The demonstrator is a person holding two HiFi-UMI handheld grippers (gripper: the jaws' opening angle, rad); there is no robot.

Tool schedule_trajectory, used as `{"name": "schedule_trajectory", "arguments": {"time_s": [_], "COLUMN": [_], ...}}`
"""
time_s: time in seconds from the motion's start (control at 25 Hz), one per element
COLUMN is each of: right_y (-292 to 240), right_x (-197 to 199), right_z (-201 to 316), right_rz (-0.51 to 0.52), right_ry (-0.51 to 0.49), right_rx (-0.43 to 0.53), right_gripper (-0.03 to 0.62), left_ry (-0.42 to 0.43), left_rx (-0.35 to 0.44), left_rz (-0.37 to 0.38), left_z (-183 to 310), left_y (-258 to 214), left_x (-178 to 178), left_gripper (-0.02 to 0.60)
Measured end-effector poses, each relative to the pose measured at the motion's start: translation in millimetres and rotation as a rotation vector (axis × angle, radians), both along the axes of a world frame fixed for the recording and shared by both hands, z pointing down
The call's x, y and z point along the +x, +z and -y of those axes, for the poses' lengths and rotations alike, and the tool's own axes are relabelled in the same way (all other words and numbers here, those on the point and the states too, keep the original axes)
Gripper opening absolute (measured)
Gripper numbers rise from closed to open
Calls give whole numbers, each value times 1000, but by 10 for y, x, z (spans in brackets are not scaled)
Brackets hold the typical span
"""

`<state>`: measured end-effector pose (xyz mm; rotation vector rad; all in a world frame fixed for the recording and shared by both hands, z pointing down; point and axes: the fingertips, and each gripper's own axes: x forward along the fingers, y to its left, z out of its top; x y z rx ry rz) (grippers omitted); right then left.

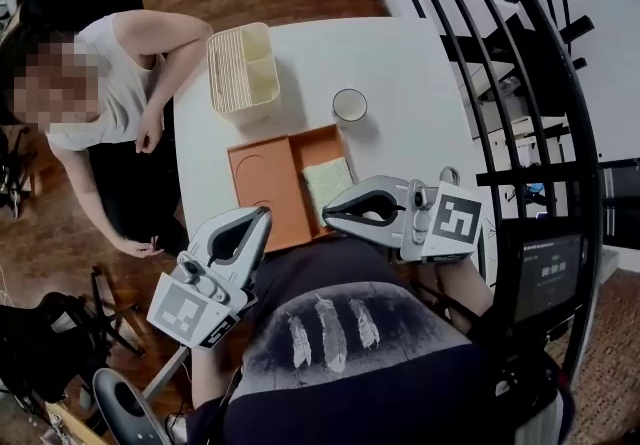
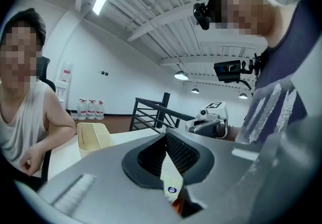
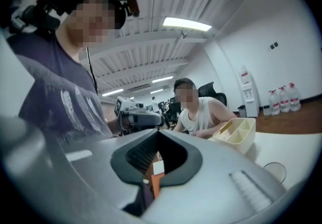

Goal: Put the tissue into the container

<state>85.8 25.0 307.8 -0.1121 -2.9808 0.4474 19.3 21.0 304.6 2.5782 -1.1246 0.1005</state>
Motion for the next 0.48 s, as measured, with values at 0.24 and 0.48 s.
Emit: {"name": "schedule_trajectory", "arguments": {"time_s": [0.24, 0.48], "right_y": [111, 405], "right_x": [39, 202], "right_z": [73, 212], "right_rz": [-100, -400], "right_ry": [-75, -141], "right_rx": [142, 411], "right_gripper": [3, 2], "left_ry": [-2, -37], "left_rx": [-23, -66], "left_rz": [46, 206], "left_z": [3, 82], "left_y": [32, 174], "left_x": [135, -37], "left_gripper": [14, 14]}}
